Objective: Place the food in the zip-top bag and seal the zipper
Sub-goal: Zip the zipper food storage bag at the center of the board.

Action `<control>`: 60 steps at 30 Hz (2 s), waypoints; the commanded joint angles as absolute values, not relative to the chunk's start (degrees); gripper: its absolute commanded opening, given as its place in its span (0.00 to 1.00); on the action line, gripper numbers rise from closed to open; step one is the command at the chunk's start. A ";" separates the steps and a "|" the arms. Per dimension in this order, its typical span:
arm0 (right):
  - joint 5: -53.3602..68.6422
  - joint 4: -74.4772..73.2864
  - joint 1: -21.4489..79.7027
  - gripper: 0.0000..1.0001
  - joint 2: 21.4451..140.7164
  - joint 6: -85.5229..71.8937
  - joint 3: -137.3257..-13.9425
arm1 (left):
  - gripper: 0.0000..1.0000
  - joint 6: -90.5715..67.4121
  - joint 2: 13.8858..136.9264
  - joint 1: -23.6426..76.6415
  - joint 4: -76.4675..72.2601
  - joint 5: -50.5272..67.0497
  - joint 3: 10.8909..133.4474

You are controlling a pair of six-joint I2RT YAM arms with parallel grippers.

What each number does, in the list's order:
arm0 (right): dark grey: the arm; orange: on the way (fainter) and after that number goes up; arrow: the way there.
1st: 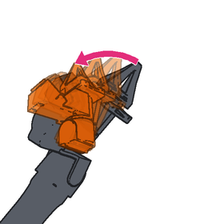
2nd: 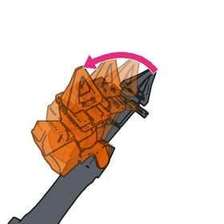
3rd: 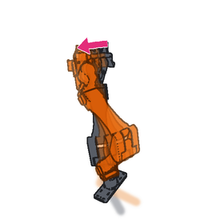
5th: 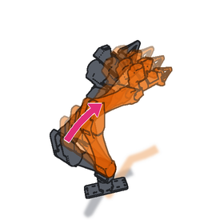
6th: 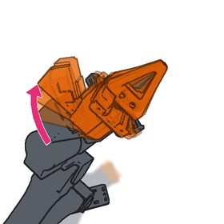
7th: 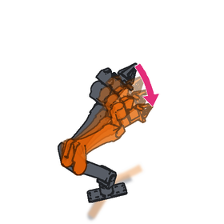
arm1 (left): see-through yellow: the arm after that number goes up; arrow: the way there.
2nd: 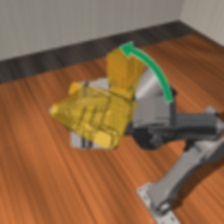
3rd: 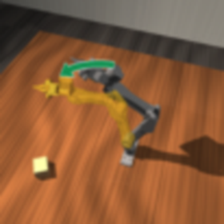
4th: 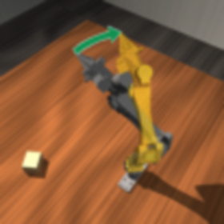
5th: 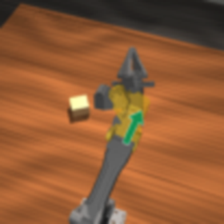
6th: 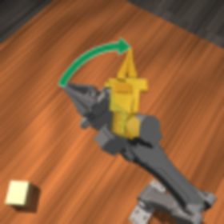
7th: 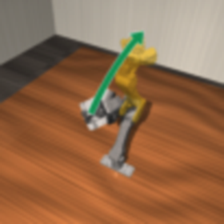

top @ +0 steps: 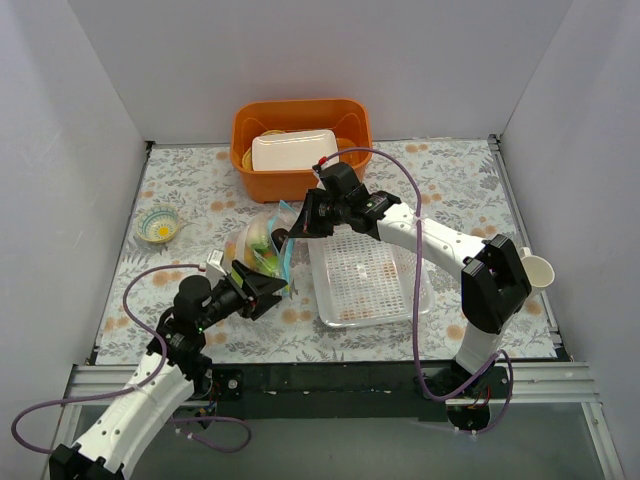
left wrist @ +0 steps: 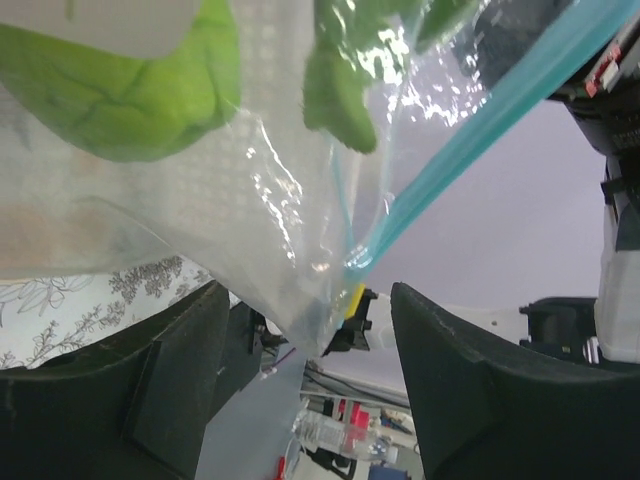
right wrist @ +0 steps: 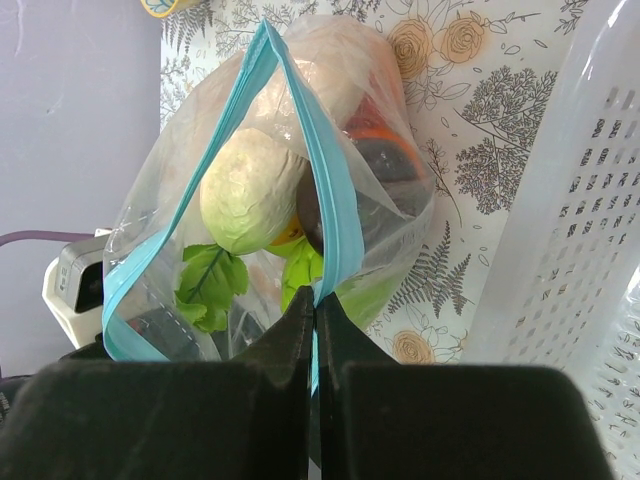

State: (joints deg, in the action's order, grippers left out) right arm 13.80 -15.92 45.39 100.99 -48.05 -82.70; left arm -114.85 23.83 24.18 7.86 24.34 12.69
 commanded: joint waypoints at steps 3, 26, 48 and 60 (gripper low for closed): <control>13.97 -13.19 45.18 0.01 99.58 -48.25 -82.62 | 0.61 -124.80 24.00 24.52 6.85 18.38 13.80; 13.19 -13.97 45.09 0.01 99.32 -47.99 -82.53 | 0.05 -125.07 20.39 24.52 9.67 14.33 12.83; 14.49 -3.92 55.10 0.57 75.50 -47.88 -55.13 | 0.00 -125.68 20.92 24.52 5.10 17.84 12.92; 16.87 6.68 58.88 0.53 82.09 -50.97 -55.81 | 0.00 -125.68 19.95 24.52 5.36 18.11 12.57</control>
State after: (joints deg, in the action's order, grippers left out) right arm 15.33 -0.19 58.06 81.28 -49.80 -52.80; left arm -114.87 20.84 24.34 7.16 17.19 12.69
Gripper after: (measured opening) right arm 0.534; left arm 0.010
